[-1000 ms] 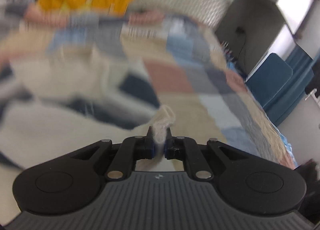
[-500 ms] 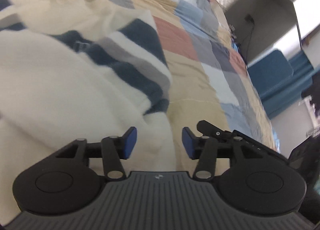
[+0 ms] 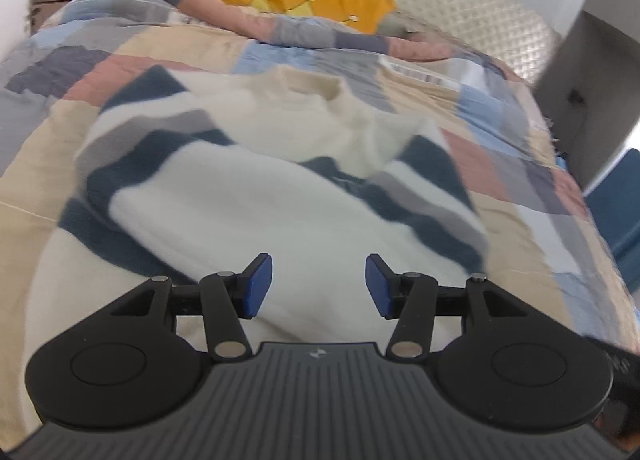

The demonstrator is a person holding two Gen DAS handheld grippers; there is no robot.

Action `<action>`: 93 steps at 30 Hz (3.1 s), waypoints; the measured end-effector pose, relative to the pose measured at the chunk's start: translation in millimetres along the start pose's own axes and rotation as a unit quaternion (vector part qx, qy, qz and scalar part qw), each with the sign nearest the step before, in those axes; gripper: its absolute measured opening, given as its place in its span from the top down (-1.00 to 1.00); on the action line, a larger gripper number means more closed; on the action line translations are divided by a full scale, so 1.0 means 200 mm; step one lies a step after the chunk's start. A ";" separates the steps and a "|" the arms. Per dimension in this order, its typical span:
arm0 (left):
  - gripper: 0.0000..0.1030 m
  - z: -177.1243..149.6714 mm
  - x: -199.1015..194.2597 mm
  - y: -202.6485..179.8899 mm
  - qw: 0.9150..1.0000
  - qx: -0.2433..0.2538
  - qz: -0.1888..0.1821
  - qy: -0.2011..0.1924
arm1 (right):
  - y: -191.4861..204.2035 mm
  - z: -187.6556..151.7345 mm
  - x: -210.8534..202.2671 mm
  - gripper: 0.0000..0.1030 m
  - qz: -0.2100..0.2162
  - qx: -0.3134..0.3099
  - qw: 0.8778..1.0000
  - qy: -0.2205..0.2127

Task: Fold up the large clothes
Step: 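Open the left gripper to release the sleeve onto the fleece, then move both open grippers over the folded fleece toward its hem, then move the right gripper to the fleece hem and close around it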

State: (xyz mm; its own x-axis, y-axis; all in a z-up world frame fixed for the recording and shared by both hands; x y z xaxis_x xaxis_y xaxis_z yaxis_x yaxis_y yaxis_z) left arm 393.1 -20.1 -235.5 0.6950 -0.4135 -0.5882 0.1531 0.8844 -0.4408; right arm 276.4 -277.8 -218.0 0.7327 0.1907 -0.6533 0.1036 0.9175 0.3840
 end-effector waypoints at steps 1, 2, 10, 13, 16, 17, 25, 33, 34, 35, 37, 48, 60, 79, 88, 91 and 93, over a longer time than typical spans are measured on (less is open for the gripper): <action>-0.12 0.01 0.00 0.03 1.000 0.003 0.005 -0.003 | 0.03 -0.01 0.01 0.20 0.004 -0.012 1.000 0.000; -0.12 0.02 0.01 0.05 1.000 0.007 0.007 -0.006 | 0.06 -0.02 0.02 0.20 0.007 -0.025 1.000 -0.001; -0.12 -0.02 0.12 0.20 1.000 0.001 0.014 0.013 | 0.28 -0.08 0.18 0.20 0.015 -0.086 0.996 0.009; -0.11 -0.03 0.16 0.25 1.000 -0.003 0.017 0.014 | 0.30 -0.11 0.26 0.22 0.006 -0.106 0.994 0.023; -0.11 -0.06 0.18 0.29 1.000 -0.001 0.021 0.022 | 0.29 -0.13 0.33 0.23 0.001 -0.115 0.993 0.034; -0.11 -0.06 0.18 0.29 0.999 -0.002 0.022 0.023 | 0.29 -0.13 0.34 0.24 0.001 -0.117 0.993 0.035; -0.11 -0.10 0.22 0.30 0.999 0.003 0.035 0.032 | 0.28 -0.15 0.38 0.26 -0.002 -0.130 0.991 0.035; -0.11 -0.11 0.16 0.29 0.999 -0.031 0.017 0.014 | 0.28 -0.15 0.36 0.26 -0.007 -0.134 0.990 0.033; -0.11 -0.11 0.13 0.29 0.999 -0.042 0.010 0.011 | 0.28 -0.15 0.36 0.26 -0.008 -0.133 0.991 0.034; -0.11 -0.12 0.10 0.29 0.999 -0.050 0.003 0.010 | 0.28 -0.15 0.35 0.26 -0.009 -0.132 0.991 0.034; -0.11 -0.13 0.02 0.28 0.998 -0.056 0.003 0.003 | 0.27 -0.16 0.31 0.26 -0.011 -0.127 0.991 0.037; -0.12 -0.19 -0.44 0.54 0.982 -0.185 0.037 -0.015 | 0.01 -0.21 0.02 0.20 -0.018 0.011 0.997 0.079; -0.17 -0.32 -0.63 0.88 0.939 -0.330 0.092 0.004 | -0.28 -0.34 -0.08 0.19 -0.061 0.146 0.982 0.108; -0.17 -0.60 -0.58 0.76 0.940 -0.285 0.133 0.133 | -0.09 -0.64 -0.04 0.03 0.036 0.203 0.952 0.225; -0.15 -0.64 -0.50 0.70 0.943 -0.272 0.099 0.164 | -0.02 -0.61 -0.04 0.25 0.078 0.186 0.957 0.210; 0.37 -0.62 -0.48 0.68 0.947 -0.269 0.087 0.153 | 0.02 -0.60 -0.04 0.36 0.084 0.167 0.961 0.206; 0.58 -0.59 -0.48 0.67 0.951 -0.263 0.077 0.140 | 0.02 -0.60 -0.02 0.47 0.081 0.162 0.962 0.205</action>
State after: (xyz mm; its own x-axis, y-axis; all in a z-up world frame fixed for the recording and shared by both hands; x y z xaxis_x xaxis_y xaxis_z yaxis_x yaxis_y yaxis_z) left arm 263.5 113.0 -318.2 0.4557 -0.3942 -0.7981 -0.3599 0.7384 -0.5703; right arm 193.2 -233.5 -292.2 0.4367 0.5052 -0.7444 0.2638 0.7192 0.6428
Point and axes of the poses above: each gripper's, at about its wrist camera, not at the fingertips, and x roughly the way its jaws point, y to its left, z to its top, the point moved 10 cm from there along x, roughly the way its jaws point, and after that the axes turned 11 degrees about -z, right-handed, at the moved point
